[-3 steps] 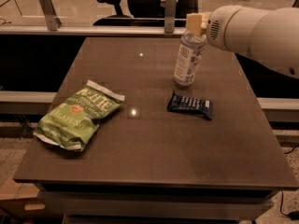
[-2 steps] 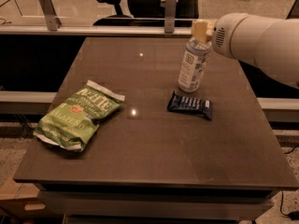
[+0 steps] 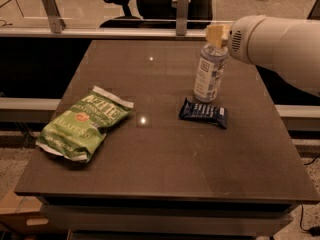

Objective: Move blue plastic bottle near rxbar blueberry

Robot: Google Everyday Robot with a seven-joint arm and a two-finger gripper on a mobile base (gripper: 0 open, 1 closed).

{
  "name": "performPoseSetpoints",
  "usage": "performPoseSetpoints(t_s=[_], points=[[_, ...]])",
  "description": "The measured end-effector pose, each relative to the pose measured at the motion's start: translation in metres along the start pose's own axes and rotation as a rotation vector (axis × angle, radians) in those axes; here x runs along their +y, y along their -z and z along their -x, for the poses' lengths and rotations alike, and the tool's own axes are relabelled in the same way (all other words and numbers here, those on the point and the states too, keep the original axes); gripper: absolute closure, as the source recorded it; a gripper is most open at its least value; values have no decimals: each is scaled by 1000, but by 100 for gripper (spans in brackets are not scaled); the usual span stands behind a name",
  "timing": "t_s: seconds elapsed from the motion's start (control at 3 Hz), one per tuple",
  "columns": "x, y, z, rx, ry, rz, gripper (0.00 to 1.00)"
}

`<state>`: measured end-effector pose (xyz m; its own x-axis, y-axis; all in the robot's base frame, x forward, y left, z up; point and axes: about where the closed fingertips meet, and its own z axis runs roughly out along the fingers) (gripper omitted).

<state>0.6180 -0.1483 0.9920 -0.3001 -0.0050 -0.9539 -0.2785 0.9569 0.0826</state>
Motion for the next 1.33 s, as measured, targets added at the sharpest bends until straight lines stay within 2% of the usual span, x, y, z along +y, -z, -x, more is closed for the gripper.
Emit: performPoseSetpoints(t_s=[0.67,1.0,1.33], points=[[16,-36,5,59,10,57,100],[16,-35,6,59,10,57,82],[16,-35,6,59,10,57,59]])
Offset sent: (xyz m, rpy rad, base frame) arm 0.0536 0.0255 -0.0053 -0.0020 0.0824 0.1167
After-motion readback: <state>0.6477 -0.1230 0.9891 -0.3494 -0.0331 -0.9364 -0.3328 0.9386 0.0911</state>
